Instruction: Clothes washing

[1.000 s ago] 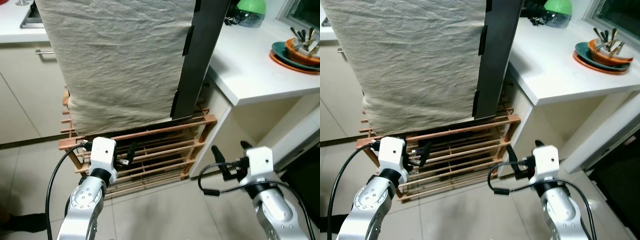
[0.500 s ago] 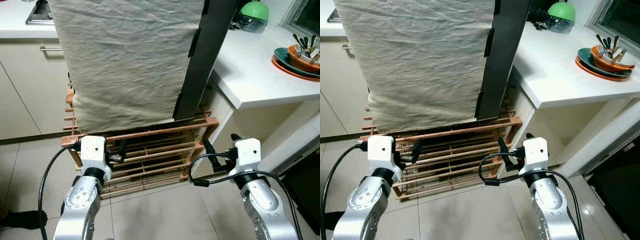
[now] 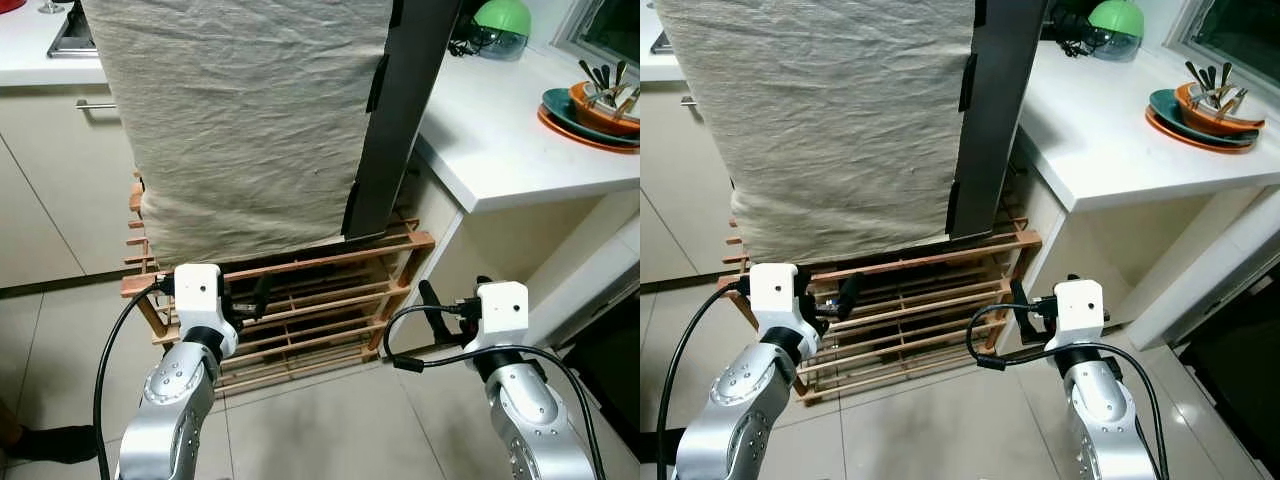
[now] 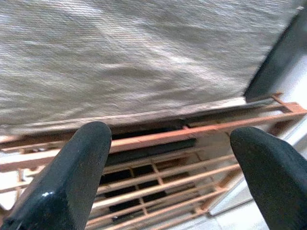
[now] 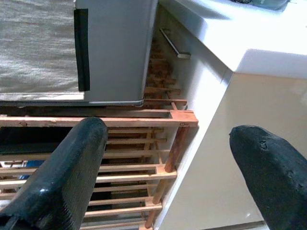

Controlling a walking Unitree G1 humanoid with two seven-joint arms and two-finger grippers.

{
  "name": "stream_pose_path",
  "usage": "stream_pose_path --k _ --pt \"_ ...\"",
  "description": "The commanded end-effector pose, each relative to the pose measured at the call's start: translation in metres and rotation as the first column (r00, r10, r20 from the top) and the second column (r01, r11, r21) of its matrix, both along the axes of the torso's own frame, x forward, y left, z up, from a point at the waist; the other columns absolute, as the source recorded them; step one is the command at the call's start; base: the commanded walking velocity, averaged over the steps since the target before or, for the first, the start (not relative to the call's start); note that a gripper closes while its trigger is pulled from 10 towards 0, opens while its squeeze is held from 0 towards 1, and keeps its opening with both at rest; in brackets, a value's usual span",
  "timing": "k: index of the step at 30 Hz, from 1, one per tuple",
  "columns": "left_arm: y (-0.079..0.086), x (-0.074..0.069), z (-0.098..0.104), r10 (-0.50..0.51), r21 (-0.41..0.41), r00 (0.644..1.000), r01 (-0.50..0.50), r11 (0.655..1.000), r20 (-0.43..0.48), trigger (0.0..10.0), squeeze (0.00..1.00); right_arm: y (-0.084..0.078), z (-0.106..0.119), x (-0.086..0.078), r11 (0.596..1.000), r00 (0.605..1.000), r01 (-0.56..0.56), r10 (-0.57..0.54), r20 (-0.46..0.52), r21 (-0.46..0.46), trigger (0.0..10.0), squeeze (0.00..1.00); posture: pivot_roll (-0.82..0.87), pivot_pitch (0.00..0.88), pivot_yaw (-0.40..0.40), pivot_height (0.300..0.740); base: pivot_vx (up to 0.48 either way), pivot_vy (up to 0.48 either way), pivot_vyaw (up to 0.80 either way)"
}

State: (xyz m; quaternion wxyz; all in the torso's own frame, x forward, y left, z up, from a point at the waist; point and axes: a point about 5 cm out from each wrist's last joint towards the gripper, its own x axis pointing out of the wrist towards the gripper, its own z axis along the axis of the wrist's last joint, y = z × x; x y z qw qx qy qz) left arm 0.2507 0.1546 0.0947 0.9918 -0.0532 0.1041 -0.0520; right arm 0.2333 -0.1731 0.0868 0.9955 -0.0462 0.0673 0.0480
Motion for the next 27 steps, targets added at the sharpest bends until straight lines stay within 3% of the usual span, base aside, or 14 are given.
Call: stream_pose_path --k 1,4,6,13,17,20,27 --pt "-0.003 0.007 0.009 -0.007 0.016 0.999 0.007 1.0 0.032 10.0 0.0 0.001 0.011 0.004 1.0 1.0 0.009 -0.009 0.03 0.016 10.0 0.0 -0.05 0.0 -0.043 0.74 0.0 0.0 0.0" --pt "-0.008 0.011 0.022 -0.034 0.005 0.994 0.033 0.999 0.104 10.0 0.0 0.003 0.011 0.006 1.0 1.0 0.017 -0.017 0.005 0.009 10.0 0.0 -0.05 0.0 -0.041 0.74 0.0 0.0 0.0" --pt "-0.009 0.013 0.028 -0.035 0.055 0.99 0.027 0.998 0.138 10.0 0.0 0.004 0.011 0.006 0.999 1.0 0.021 -0.021 0.004 0.035 10.0 0.0 -0.05 0.0 -0.037 0.74 0.0 0.0 -0.8" --pt "-0.015 0.014 0.036 -0.103 0.12 0.981 0.084 0.989 0.165 10.0 0.0 0.001 0.016 0.009 0.995 0.996 0.086 -0.086 0.008 0.056 10.0 0.0 -0.05 0.0 -0.033 0.74 0.0 0.0 -0.8" --pt "-0.013 0.017 0.046 -0.082 0.069 0.978 0.07 0.995 0.194 10.0 0.0 0.002 0.017 0.011 0.992 0.995 0.1 -0.099 -0.012 0.074 10.0 0.0 -0.04 0.0 -0.033 0.74 0.0 0.0 -0.8" --pt "-0.017 0.019 0.054 -0.145 0.134 0.966 0.118 0.984 0.213 10.0 0.0 0.005 0.021 0.014 0.991 0.994 0.107 -0.108 0.002 0.085 10.0 0.0 -0.03 0.0 -0.033 0.74 0.31 0.0 -0.8" --pt "-0.014 0.021 0.061 -0.13 0.122 0.966 0.104 0.987 0.224 10.0 0.0 0.005 0.038 0.02 0.99 0.989 0.126 -0.13 0.065 0.063 10.0 0.0 -0.03 0.0 -0.03 0.74 0.302 0.0 -0.8"
